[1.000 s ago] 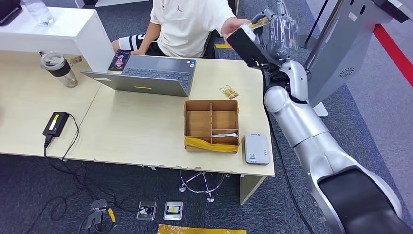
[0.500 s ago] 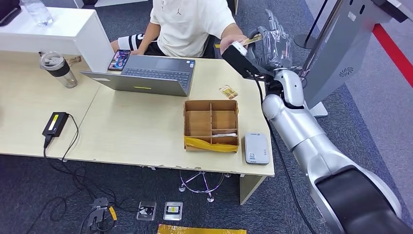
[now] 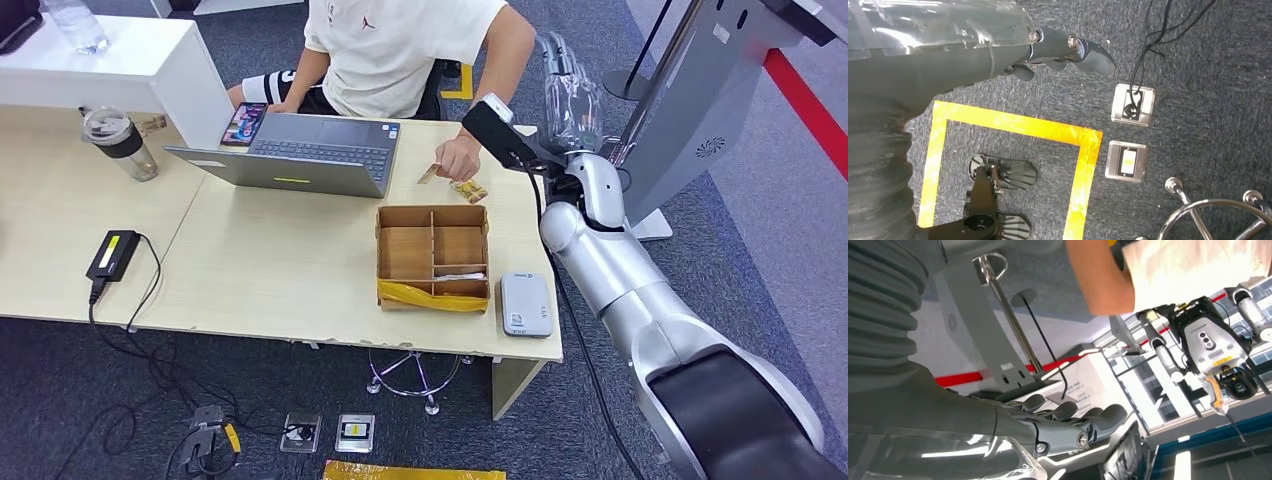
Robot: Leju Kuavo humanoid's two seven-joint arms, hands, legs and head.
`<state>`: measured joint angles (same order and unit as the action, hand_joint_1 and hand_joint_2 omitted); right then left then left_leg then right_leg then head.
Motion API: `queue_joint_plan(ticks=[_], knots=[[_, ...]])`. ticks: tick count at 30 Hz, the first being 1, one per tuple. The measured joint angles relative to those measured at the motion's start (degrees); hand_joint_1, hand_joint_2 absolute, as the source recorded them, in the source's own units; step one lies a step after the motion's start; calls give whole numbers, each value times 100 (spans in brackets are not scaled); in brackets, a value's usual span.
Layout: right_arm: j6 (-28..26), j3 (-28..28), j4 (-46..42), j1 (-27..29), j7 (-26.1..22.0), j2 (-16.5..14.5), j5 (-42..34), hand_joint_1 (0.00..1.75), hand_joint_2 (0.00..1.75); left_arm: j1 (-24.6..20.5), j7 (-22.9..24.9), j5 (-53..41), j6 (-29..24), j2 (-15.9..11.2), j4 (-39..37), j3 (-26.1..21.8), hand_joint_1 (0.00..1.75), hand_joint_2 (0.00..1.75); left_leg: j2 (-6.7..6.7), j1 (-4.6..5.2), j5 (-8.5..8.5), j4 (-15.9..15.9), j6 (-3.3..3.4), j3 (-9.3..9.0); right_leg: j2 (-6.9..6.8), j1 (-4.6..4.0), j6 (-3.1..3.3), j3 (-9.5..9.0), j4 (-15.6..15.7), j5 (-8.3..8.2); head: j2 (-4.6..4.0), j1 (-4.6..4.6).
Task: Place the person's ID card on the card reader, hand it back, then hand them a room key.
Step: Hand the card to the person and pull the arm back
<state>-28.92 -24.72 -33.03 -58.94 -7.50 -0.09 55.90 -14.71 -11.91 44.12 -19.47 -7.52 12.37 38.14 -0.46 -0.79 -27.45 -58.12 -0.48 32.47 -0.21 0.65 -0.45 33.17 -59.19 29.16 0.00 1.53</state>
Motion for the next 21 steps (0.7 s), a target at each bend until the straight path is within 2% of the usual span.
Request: queue_joint_plan(ticks=[4,6,8,10,16,21], knots=[[19,83,-174,117,-57,36,-304,0,175,6,-1,-11,6,-5,0,0,0,175,0,0,0,0,0,0,0,0,0,0,0,0,0,2],[166,253,-941,551,5,149,-961,0,175,45,-6,3,9,-24,-1,-1,0,175,0,0,-1,-1,0,-1,0,0,0,-1,1,0,0,0],[471,495,-2514,1380,315,360,-1531,0,175,137,-39,45,8,-57,-4,-2,0,175,1,0,-5,-1,2,0,-2,0,0,0,3,1,0,-1],[747,660,-3792,1994,571,527,-1705,0,175,205,-84,96,2,-84,-8,-2,0,175,7,0,-8,0,2,-1,0,0,0,1,4,1,0,2],[1626,733,-5595,2962,833,699,-1936,0,175,339,-243,305,-16,-132,-12,-5,0,175,15,-1,-10,1,2,-5,5,-1,0,-2,5,1,0,1],[1847,687,-6347,3472,833,715,-1815,0,175,436,-331,418,-35,-157,-15,-14,0,175,15,-1,-10,3,2,-2,4,-1,1,-3,5,2,0,1]])
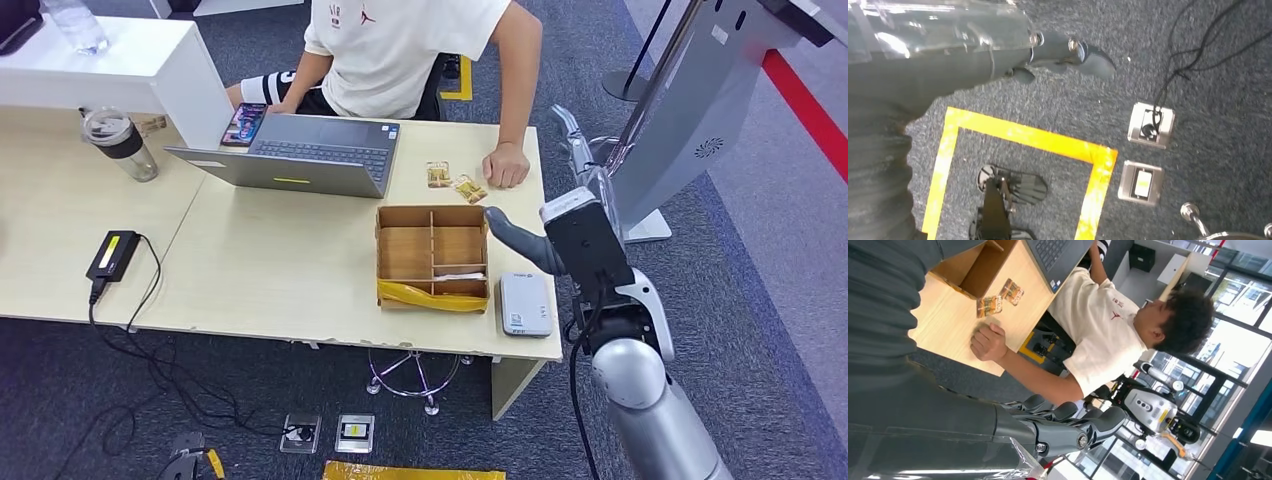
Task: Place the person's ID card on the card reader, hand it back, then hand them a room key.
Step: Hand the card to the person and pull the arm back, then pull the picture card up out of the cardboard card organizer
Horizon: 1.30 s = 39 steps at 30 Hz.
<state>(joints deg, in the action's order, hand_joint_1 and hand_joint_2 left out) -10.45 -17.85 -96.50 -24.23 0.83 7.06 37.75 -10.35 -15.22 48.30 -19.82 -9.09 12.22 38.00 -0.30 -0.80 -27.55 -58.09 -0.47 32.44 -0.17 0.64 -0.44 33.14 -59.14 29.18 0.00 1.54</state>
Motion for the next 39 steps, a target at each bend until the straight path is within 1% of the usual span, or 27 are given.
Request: queue_joint_plan(ticks=[4,8,13,19,26,32,39], knots=[[157,-134,-133,210,-191,1,344,0,175,36,-6,76,-44,1,1,-7,0,175,1,0,0,0,0,0,0,0,-1,-1,0,-1,0,1],[-13,-442,-3,329,-502,-28,1057,0,175,19,96,154,-5,-4,1,-10,0,175,-1,0,1,1,0,2,-2,0,-1,-1,-1,-1,0,0],[-158,-847,372,367,-578,-153,1606,0,175,-57,218,215,35,-25,2,-10,0,175,-1,-1,1,1,0,2,-1,-2,0,-1,-2,0,0,1],[-269,-1189,774,394,-590,-262,1940,0,175,-63,219,272,25,-31,2,-10,0,175,-1,-1,1,1,0,4,-1,-1,0,0,-2,0,0,1],[-290,-1411,1102,390,-556,-307,2148,0,175,-57,214,316,6,-33,2,-10,0,175,-1,0,1,1,0,3,-2,-1,0,-1,-1,0,0,1],[-291,-1477,1435,366,-281,-358,2449,0,175,9,146,438,-11,-33,2,-37,0,175,-2,-1,1,1,0,4,-2,-1,0,0,-1,0,0,1],[-266,-1493,1838,304,-171,-398,2579,0,175,63,101,479,-39,-33,0,-83,0,175,-3,0,1,1,0,4,-3,-1,0,-1,-1,0,0,1]])
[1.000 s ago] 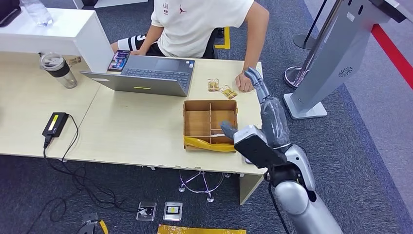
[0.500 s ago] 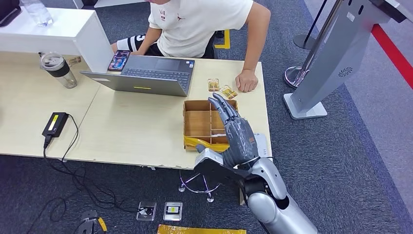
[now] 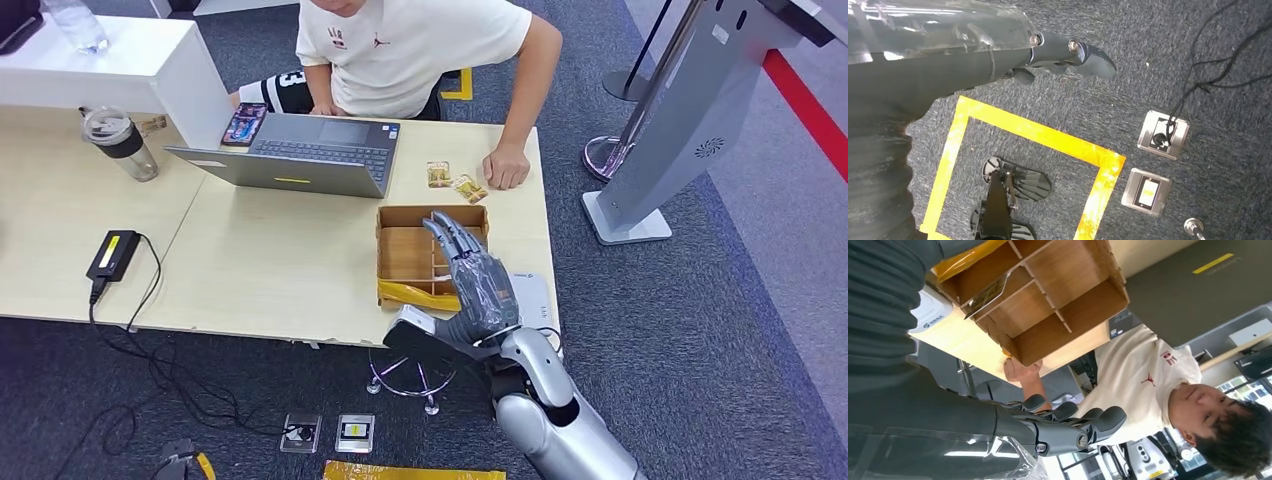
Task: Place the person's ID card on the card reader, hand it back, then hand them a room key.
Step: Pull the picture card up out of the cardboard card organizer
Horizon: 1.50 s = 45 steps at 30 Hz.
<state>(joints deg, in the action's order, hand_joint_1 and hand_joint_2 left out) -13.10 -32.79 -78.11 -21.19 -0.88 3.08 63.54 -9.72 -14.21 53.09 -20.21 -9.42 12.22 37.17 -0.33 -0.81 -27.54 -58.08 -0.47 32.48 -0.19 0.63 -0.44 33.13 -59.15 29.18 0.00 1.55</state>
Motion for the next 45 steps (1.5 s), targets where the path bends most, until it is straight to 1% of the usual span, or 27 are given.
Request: queue_joint_plan(ticks=[5,13,20,23,27,37,42,45], knots=[[-12,-12,263,-71,127,-27,99,0,175,8,0,27,-49,0,0,-50,0,175,0,0,0,0,0,-1,0,0,0,0,0,0,0,-1],[-215,66,773,-264,448,-49,225,0,175,23,0,59,-139,0,0,-113,0,175,0,0,0,0,0,-1,1,0,0,1,0,0,0,-1],[-543,442,1299,-483,619,-21,166,0,175,34,2,94,-238,-13,-9,-207,0,175,0,1,0,0,0,-1,2,1,0,2,1,0,0,-1],[-752,579,1577,-595,604,-10,117,0,175,34,15,96,-274,-14,-11,-246,0,175,0,1,0,0,0,-2,1,1,-1,2,1,-1,0,-1],[-1015,805,2008,-806,454,21,23,0,175,38,56,107,-323,-13,-11,-285,0,175,1,0,0,-1,0,-2,2,1,-1,2,0,-1,0,-1],[-1034,970,2437,-982,348,59,-36,0,175,40,66,72,-335,-9,-13,-346,0,175,1,0,0,-1,0,-2,2,1,-1,2,0,-1,0,-1],[-1045,981,2493,-982,273,59,-289,0,175,40,66,64,-336,-10,-13,-349,0,175,1,0,0,-1,0,-2,2,1,-1,2,0,-1,0,-1],[-1029,1027,2449,-980,183,60,-591,0,175,41,66,63,-337,-11,-13,-351,0,175,1,0,1,-1,0,-2,2,1,-2,1,0,-2,0,-1]])
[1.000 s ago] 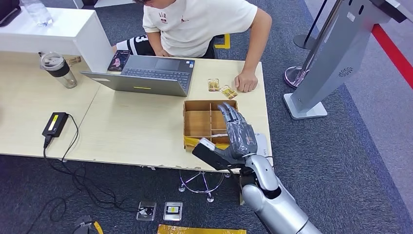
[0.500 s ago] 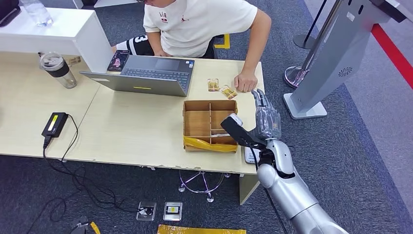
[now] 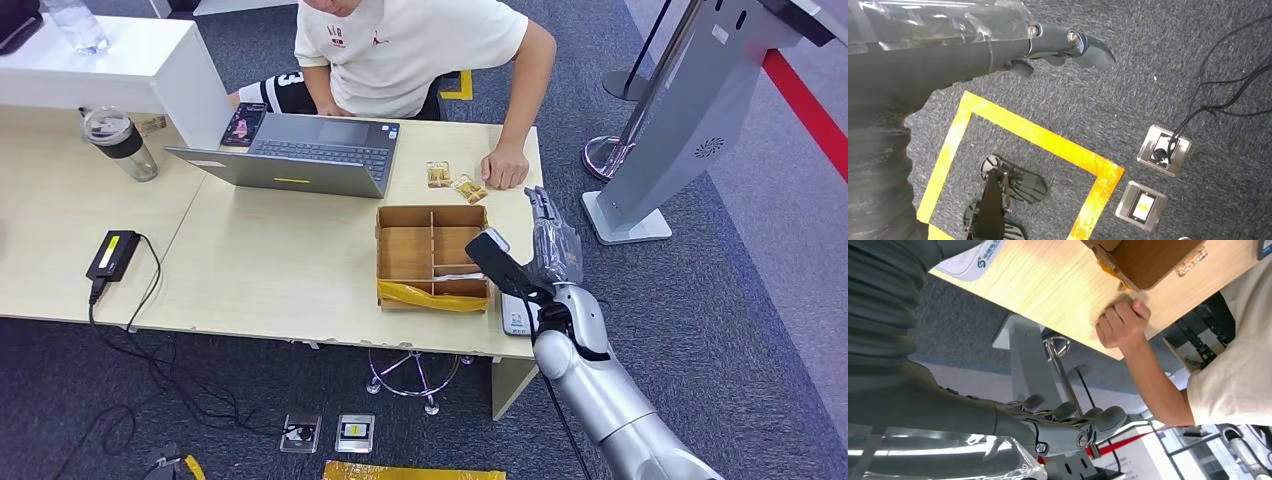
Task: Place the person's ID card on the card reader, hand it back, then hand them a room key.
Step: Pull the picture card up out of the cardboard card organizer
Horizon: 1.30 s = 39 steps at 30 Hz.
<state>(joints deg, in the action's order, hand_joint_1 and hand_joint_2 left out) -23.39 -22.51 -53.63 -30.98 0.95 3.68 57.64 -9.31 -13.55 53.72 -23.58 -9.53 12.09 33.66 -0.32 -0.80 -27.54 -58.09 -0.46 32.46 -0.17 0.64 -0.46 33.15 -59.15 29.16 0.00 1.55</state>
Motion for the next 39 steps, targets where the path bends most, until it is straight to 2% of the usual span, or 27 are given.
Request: queue_joint_plan(ticks=[8,17,21,27,39], knots=[[510,100,-1030,196,-155,-2,-1090,0,175,5,0,-41,3,-2,0,-12,0,175,0,0,0,0,0,-1,0,0,0,1,0,0,0,-1],[981,137,-2366,485,-116,20,-1389,0,175,14,0,-78,44,-4,0,-43,0,175,1,0,0,0,0,-3,2,0,0,-1,1,0,0,0],[1008,95,-2696,680,-192,34,-1282,0,175,15,0,-91,59,-3,0,-44,0,175,1,0,0,0,0,-2,1,0,0,-1,1,0,0,0],[747,-197,-2733,961,-302,48,-769,0,175,14,0,-99,53,1,0,-46,0,175,1,-1,0,0,0,-1,1,-1,0,0,0,0,0,-1],[508,-755,-2266,1090,-173,84,54,0,175,10,0,-111,16,27,0,-72,0,175,1,0,0,0,0,0,1,0,0,-1,0,0,0,0]])
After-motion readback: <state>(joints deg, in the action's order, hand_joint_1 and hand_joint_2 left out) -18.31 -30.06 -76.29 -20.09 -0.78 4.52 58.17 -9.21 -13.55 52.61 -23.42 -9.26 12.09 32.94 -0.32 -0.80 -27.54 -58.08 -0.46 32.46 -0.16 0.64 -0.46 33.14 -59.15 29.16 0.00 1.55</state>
